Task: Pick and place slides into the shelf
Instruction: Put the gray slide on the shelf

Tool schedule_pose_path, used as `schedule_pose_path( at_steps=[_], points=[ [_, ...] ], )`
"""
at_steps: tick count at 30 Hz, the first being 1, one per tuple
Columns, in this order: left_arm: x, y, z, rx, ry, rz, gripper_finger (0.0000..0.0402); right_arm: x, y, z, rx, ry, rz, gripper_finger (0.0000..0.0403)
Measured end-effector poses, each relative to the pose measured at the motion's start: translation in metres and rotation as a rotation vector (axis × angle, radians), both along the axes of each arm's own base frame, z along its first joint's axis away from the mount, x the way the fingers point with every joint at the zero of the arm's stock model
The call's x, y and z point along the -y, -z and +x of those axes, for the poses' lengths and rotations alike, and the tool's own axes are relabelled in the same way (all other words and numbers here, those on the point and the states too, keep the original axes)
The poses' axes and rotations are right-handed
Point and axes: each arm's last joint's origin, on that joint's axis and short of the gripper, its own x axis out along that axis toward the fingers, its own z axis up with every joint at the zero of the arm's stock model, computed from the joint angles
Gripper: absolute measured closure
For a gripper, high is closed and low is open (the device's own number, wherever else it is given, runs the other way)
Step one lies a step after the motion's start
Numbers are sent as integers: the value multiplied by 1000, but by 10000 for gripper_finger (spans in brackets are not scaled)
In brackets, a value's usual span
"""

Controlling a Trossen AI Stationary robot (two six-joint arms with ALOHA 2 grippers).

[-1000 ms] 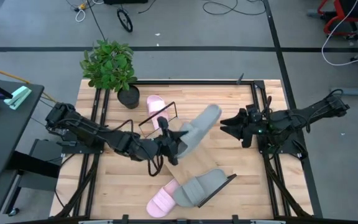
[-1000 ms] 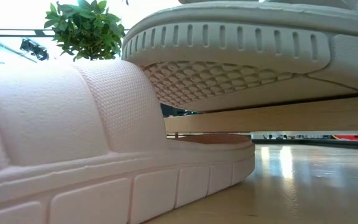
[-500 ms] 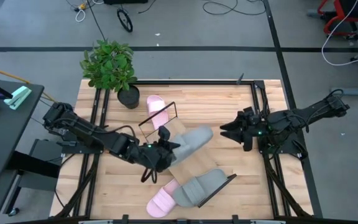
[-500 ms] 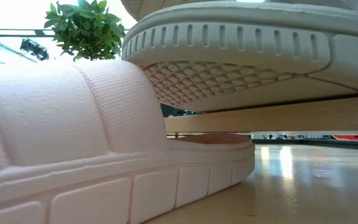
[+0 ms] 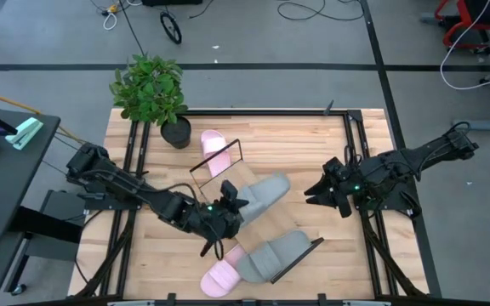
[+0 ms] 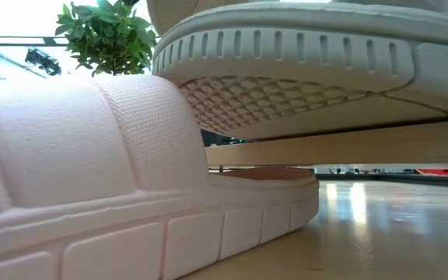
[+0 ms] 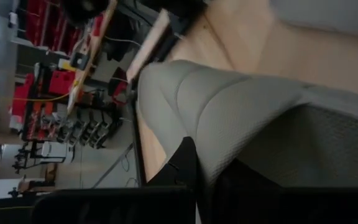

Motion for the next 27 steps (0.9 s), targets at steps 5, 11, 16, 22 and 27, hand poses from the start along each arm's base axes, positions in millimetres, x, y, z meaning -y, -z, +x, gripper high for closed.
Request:
schedule_pose_path(
  at_steps=[5,11,16,22,27],
  points=[
    [17,28,7,-39,-32,83,389,0,1,0,-9,-15,1,232],
    [35,54,15,-37,-23,58,389,-1,3,-1,-33,-32,-3,233],
    [44,69,20,-47,8,90,389,0,5,-2,-50,-31,-9,233],
    [45,77,22,-75,26,90,389,0,5,-2,-50,-31,-9,233],
    [47,77,21,-83,56,64,389,0,5,-2,-50,-31,-9,233]
  ],
)
